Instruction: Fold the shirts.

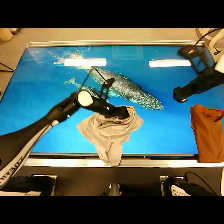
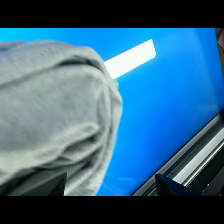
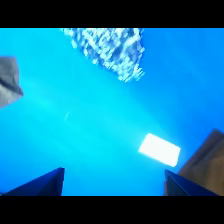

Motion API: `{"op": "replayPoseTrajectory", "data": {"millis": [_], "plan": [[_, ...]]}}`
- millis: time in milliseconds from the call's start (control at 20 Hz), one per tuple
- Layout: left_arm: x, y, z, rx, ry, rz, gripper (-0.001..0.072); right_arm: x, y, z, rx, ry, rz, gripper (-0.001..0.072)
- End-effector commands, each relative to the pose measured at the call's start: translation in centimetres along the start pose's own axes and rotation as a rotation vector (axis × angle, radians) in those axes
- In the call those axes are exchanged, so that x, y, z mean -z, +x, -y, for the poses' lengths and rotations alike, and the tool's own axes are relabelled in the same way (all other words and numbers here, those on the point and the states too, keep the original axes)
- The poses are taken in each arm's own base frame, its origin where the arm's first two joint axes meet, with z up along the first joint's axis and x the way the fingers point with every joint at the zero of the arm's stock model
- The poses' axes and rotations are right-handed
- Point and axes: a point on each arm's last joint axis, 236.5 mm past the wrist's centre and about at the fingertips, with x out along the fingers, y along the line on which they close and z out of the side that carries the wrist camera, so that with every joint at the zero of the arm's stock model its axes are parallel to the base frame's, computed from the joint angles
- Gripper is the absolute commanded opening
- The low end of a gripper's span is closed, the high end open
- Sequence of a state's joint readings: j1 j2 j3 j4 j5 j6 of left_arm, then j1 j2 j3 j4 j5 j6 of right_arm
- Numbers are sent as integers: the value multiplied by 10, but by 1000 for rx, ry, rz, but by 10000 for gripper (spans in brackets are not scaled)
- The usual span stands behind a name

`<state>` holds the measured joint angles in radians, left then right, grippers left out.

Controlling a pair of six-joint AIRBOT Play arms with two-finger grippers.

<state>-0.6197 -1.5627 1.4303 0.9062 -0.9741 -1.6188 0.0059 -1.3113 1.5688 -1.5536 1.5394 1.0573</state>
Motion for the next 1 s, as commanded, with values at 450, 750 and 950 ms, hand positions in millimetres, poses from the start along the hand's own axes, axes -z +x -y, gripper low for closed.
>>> {"op": "replayPoseTrajectory", "data": {"millis": [450,750,950], "plan": [[104,-127,-224,-474,-319,-217,657,57,132,-124,-510,5,-166,608],[127,-71,-234,-406,-434,-202,657,56,133,-139,-576,-21,-136,623],[112,-50,-236,-381,-441,-143,647,36,135,-142,-590,11,-58,685]]}}
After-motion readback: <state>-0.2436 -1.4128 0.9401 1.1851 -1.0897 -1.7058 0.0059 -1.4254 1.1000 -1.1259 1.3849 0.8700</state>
